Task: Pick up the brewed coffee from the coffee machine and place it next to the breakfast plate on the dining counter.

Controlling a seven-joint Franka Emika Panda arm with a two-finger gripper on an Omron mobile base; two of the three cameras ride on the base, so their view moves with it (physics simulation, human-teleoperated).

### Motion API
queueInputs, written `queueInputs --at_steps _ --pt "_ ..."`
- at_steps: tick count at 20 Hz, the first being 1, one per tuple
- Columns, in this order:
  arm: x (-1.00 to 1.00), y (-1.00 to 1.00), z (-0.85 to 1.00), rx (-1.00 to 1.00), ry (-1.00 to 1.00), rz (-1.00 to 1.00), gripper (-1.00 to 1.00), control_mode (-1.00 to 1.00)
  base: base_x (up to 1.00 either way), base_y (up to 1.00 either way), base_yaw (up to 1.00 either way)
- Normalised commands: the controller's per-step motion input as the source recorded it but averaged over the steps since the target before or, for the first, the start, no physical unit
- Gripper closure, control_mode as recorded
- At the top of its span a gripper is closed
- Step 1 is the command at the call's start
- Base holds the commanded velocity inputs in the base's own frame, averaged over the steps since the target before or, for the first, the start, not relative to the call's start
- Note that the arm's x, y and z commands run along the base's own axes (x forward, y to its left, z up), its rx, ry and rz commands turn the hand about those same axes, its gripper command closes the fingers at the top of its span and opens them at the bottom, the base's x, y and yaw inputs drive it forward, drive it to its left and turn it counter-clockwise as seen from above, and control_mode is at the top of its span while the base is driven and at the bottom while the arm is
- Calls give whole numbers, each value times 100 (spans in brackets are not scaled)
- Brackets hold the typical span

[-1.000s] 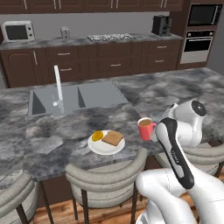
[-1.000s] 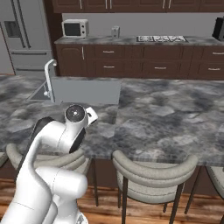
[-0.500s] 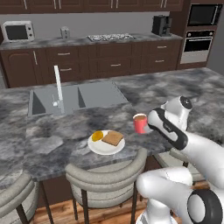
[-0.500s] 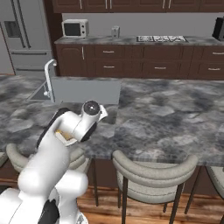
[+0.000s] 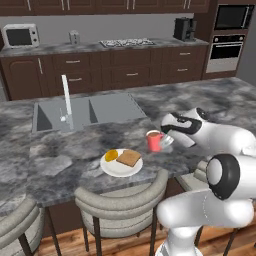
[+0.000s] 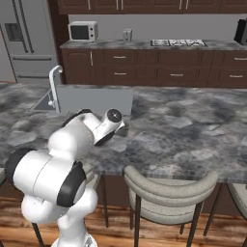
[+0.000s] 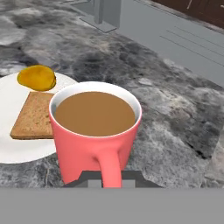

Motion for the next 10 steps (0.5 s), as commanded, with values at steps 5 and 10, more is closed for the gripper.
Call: queueInputs --at_steps 5,10 --pt "42 0 -67 0 0 17 100 -100 0 0 0" --pt "46 0 -57 0 0 16 -100 -100 0 0 0"
